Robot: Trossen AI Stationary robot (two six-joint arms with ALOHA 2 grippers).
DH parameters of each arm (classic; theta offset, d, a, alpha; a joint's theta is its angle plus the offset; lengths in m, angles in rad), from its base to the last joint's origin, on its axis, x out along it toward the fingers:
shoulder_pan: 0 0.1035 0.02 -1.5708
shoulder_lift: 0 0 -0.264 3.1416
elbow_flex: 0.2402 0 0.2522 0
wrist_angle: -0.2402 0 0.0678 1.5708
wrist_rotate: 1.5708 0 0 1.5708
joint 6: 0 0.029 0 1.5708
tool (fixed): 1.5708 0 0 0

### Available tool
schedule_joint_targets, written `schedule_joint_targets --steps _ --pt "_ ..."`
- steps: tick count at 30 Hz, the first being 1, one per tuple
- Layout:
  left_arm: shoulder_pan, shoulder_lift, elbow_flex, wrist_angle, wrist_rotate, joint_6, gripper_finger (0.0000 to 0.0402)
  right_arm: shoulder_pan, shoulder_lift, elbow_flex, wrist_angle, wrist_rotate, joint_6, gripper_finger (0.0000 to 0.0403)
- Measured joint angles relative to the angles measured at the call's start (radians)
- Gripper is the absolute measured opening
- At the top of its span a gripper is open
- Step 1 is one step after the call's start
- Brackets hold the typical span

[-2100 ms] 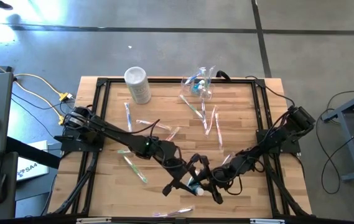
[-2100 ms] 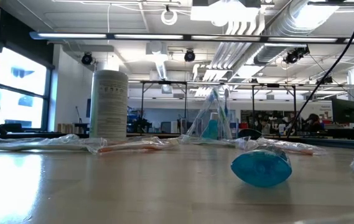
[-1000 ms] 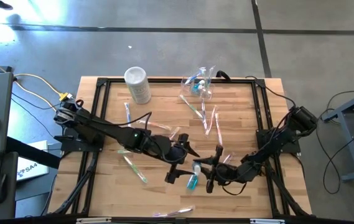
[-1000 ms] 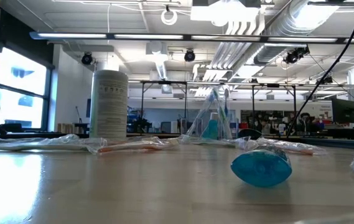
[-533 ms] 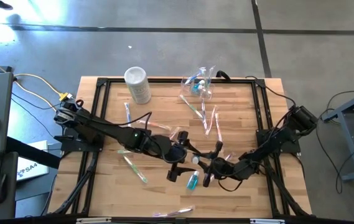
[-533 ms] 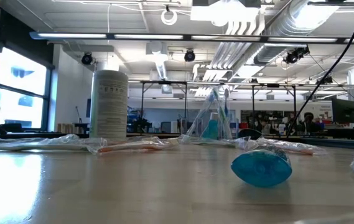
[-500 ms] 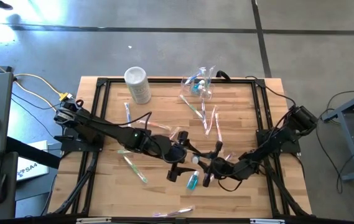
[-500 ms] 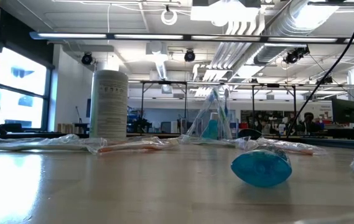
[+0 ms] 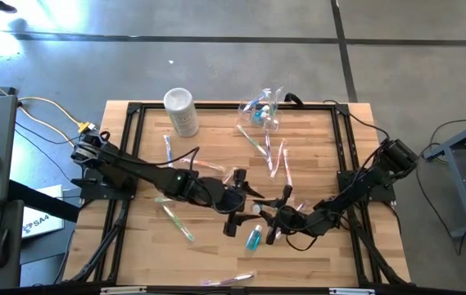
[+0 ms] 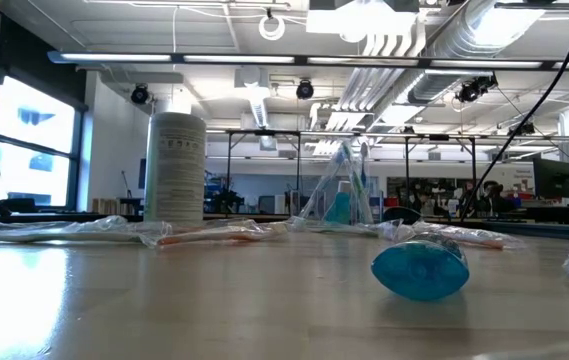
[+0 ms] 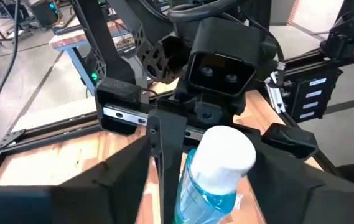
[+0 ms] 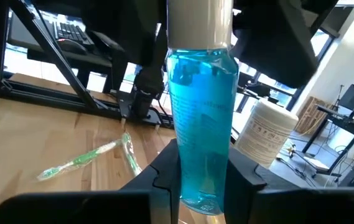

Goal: Pick & Place toothbrushing station
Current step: Put the blue mouthwash into the transparent organizer

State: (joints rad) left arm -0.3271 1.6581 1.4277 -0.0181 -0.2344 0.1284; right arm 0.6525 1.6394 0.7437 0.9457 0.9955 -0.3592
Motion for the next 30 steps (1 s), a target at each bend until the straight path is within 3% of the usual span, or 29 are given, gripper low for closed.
schedule_joint_targets --steps 7,14,17,25,30 --pt "0.0 0.0 0.0 -0.006 0.019 0.016 0.0096 0.0 0.0 0.0 0.001 0.002 0.019 0.0066" --pt "0.0 0.0 0.0 -0.019 0.035 0.026 0.009 -0.001 0.0 0.0 -0.011 -0.005 0.034 0.0067" --pt "0.0 0.0 0.0 -0.024 0.042 0.019 0.009 0.001 0.0 0.0 -0.018 0.006 0.024 0.0112" --pt "0.005 0.001 0.0 -0.038 0.036 0.02 0.009 0.029 0.0 0.0 -0.014 0.205 0.033 0.0272" --pt "0.036 -0.017 -0.002 -0.071 0.034 0.016 0.009 0.062 -0.001 0.0 0.017 0.312 -0.027 0.0329"
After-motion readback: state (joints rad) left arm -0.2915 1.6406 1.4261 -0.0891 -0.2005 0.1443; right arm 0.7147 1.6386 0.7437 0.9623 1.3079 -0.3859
